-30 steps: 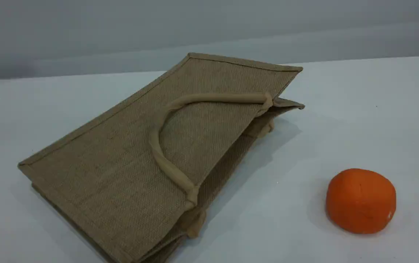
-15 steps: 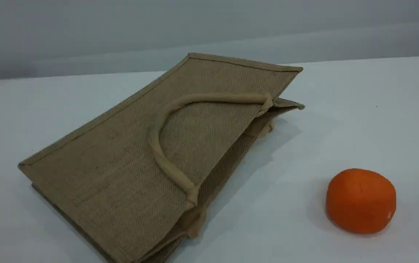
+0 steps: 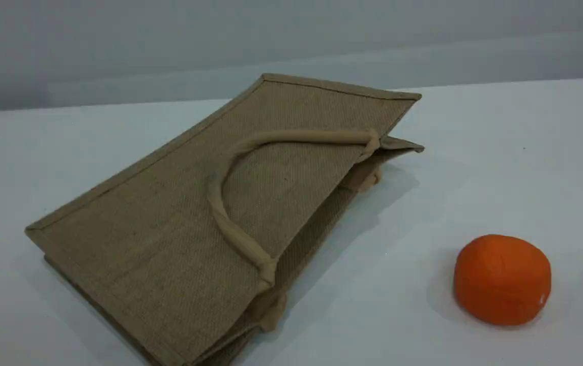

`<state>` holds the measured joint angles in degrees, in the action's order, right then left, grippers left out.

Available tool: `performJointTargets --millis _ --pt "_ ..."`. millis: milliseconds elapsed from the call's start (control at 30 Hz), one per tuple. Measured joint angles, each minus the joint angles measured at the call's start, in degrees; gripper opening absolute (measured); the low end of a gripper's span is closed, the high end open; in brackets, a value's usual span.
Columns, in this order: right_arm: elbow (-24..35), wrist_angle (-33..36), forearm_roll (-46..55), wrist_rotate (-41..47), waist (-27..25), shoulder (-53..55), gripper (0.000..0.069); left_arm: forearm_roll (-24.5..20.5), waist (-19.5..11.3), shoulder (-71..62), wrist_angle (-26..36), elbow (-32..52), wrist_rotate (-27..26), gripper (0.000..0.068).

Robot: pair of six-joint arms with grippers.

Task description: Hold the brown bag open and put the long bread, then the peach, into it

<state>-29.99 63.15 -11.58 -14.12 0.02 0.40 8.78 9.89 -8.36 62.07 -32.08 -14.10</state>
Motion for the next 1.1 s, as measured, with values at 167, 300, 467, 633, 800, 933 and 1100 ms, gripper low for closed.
performJointTargets --millis 167,300,467,633,800,933,1100 --pt "0.0 -0.17 0.42 0.64 0.0 -0.44 0.0575 -0.04 0.0 0.0 -0.62 2.39 1.4 0.0493" --pt "0.0 -0.17 0.66 2.42 0.0 -0.4 0.0575 -1.25 0.0 0.0 -0.28 2.39 4.37 0.0493" --pt "0.0 -0.17 1.44 3.4 0.0 -0.4 0.0575 -4.62 0.0 0.0 0.47 2.68 9.16 0.0493" --pt "0.0 -0.17 1.27 3.4 0.0 -0.4 0.0558 -7.05 0.0 0.0 -0.2 3.18 10.8 0.0493" --pt "0.0 -0.1 1.02 3.4 0.0 -0.4 0.0528 -7.17 0.0 0.0 -0.29 3.18 11.5 0.0493" --pt "0.0 -0.1 1.02 3.4 0.0 -0.4 0.0501 -7.23 0.0 0.0 -0.29 3.18 11.5 0.0493" --pt "0.0 -0.08 1.02 3.4 0.0 -0.4 0.0469 -7.23 0.0 0.0 -0.29 3.18 11.5 0.0493"
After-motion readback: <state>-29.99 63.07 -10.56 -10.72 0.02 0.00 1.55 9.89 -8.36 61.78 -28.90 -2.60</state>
